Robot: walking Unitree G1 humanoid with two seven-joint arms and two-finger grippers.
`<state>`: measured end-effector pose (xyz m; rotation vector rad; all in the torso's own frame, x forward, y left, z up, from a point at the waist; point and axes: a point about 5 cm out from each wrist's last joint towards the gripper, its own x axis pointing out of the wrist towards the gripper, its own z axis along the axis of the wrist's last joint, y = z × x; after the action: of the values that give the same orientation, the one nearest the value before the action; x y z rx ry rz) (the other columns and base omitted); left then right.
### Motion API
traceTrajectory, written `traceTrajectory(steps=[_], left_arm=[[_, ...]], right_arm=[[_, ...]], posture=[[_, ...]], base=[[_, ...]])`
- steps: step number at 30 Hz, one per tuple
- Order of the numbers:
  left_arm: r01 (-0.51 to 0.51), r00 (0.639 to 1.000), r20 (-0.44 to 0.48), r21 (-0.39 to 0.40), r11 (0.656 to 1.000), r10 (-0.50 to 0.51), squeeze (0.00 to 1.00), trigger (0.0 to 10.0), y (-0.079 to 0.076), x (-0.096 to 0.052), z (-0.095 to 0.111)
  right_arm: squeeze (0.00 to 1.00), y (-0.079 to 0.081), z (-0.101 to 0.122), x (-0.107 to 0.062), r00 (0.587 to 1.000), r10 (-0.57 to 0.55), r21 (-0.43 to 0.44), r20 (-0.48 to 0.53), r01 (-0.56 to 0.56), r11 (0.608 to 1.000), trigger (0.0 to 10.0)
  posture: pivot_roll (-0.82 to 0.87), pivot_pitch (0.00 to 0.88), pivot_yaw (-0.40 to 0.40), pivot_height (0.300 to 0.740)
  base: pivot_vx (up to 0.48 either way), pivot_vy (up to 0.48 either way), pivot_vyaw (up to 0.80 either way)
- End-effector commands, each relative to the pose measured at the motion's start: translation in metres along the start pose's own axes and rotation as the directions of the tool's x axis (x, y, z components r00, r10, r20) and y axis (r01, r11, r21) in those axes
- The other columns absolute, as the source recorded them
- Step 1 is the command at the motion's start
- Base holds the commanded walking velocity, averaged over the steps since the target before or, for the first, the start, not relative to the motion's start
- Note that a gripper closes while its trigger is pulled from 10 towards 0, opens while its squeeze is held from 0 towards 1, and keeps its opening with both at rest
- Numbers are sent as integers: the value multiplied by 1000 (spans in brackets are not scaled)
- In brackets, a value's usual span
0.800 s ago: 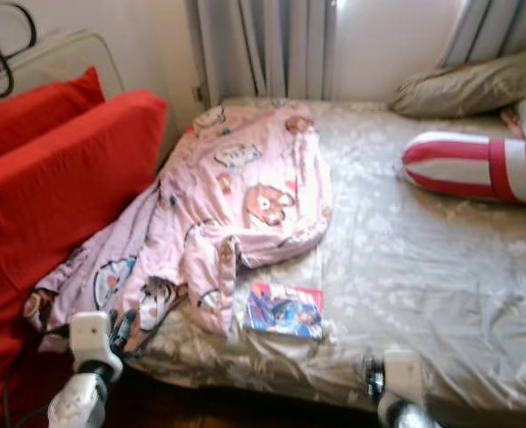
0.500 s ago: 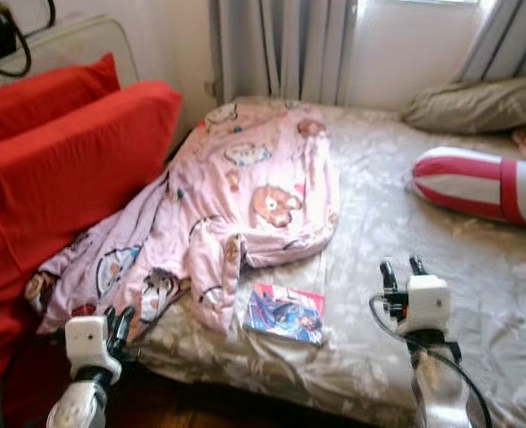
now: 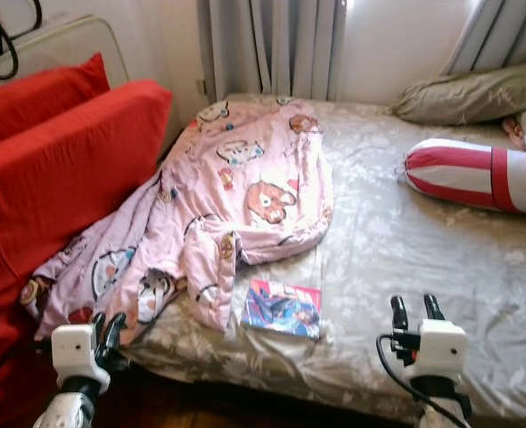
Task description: Clean up the room
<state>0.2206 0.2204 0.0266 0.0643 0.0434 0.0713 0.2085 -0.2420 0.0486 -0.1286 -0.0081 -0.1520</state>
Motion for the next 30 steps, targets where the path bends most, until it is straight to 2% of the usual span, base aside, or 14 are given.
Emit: traceTrajectory(steps=[1, 6, 8, 10, 12, 13, 14, 16, 18, 19, 20, 21, 26, 30], left_arm=[[14, 1000, -15, 7, 1000, -14, 0, 10000, 6, -1, 2], [12, 999, -53, 6, 1000, -12, 0, 10000, 13, -3, 1], [-24, 994, -106, -19, 1000, 22, 0, 10000, 21, -9, -9], [-41, 974, -226, -23, 999, 34, 0, 10000, 27, -23, -33], [-45, 957, -290, -35, 998, 33, 0, 10000, 27, -29, -45], [-77, 922, -383, -43, 996, 55, 0, 10000, 30, -38, -62], [-96, 899, -432, -50, 994, 65, 0, 10000, 31, -43, -70], [-115, 865, -495, -48, 992, 76, 0, 10000, 31, -50, -81], [-121, 824, -562, -43, 992, 76, 0, 10000, 30, -58, -91], [-125, 797, -600, -47, 991, 73, 0, 10000, 29, -63, -97], [-118, 733, -677, -41, 992, 59, 0, 10000, 25, -73, -108], [-118, 715, -697, -41, 992, 56, 0, 10000, 24, -76, -110], [-127, 685, -727, -49, 991, 52, 0, 10000, 21, -79, -115], [-137, 660, -749, -44, 990, 58, 0, 10000, 16, -80, -119]], right_arm=[[0, 3, 2, 4, 1000, 15, 33, -9, -15, 999, 10000], [0, 2, -4, 8, 998, 37, 32, -56, -35, 999, 10000], [0, 1, -9, 8, 996, 32, 36, -78, -30, 999, 10000], [0, -3, -32, 3, 982, 24, 61, -187, -12, 998, 10000], [0, -5, -45, -1, 968, 15, 75, -252, 4, 997, 10000], [0, -6, -64, -9, 935, 4, 96, -355, 32, 995, 10000], [0, -5, -73, -14, 914, 11, 110, -405, 37, 993, 10000], [0, -2, -85, -21, 881, 31, 132, -472, 36, 991, 10000], [0, 3, -99, -32, 828, 64, 131, -557, 12, 991, 10000], [0, 6, -106, -37, 796, 78, 133, -600, 3, 991, 10000], [0, 16, -114, -46, 743, 129, 129, -657, -58, 990, 10000], [0, 19, -116, -47, 730, 143, 129, -668, -76, 989, 10000], [0, 19, -122, -52, 700, 122, 138, -703, -35, 990, 10000], [0, 18, -132, -66, 629, 89, 149, -773, 43, 988, 10000]], posture=[[-51, 0, 59, 740], [-26, 0, 73, 740], [-29, 0, 83, 740], [-40, 0, 88, 740], [-39, 0, 88, 740], [-32, 0, 82, 740], [-32, 0, 82, 740], [-44, 0, 84, 740], [-42, 0, 81, 740], [-42, 0, 81, 740], [-34, 0, 78, 740], [-34, 0, 78, 740], [-47, 0, 72, 740], [-35, 0, 67, 740]], base=[[0, 0, 0], [0, 0, 0], [0, 0, 0], [0, 0, 0], [0, 0, 0], [0, 0, 0], [0, 0, 0], [0, 0, 0], [0, 0, 0], [0, 0, 0], [0, 0, 0], [0, 0, 0], [0, 0, 0], [0, 0, 0]])
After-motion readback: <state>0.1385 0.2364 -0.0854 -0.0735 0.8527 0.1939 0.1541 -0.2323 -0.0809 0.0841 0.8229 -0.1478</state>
